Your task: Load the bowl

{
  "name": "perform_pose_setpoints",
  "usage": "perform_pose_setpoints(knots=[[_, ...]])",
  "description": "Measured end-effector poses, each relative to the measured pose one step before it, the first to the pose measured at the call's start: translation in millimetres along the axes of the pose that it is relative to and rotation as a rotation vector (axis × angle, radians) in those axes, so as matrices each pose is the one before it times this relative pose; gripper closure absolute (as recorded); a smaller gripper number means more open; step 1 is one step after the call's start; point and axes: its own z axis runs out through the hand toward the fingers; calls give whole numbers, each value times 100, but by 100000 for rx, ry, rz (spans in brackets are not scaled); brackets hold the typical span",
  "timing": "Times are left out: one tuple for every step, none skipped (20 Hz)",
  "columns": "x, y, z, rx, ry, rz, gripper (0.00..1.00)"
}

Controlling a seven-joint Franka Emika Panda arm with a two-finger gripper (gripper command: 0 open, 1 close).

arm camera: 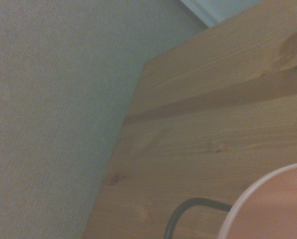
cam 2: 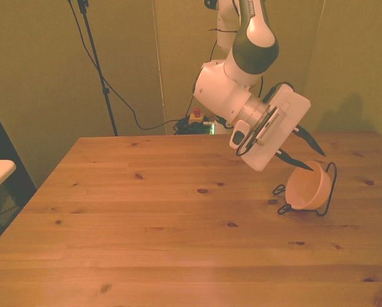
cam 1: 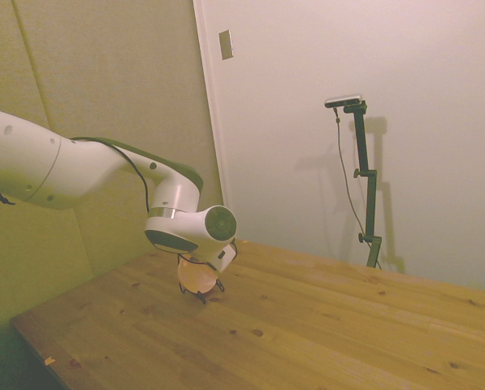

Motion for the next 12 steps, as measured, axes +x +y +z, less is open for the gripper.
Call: perform_pose_setpoints(knots=[[-233,-156,-920,-848,870,-448,0],[-371,-89,-928,-1771,596,-44,0],[-516,-111,-951,-1951,513,-139,0],[-563,-27,-947,-2464,524,77,0],[-648,68,-926,-2308,529,162,0],[-708,148,-866,-2162,557,242,0],[-739,271,-864,-2390,663,244,0],[-699,374,-723,-2352,518,361,0],[-654,408,-591,-1859,427,555,0],[-553,497,-531,-1919,472,576,0],[-432,520,-489,-1583,528,720,0],[-261,591,-548,-1403,743,950,0]])
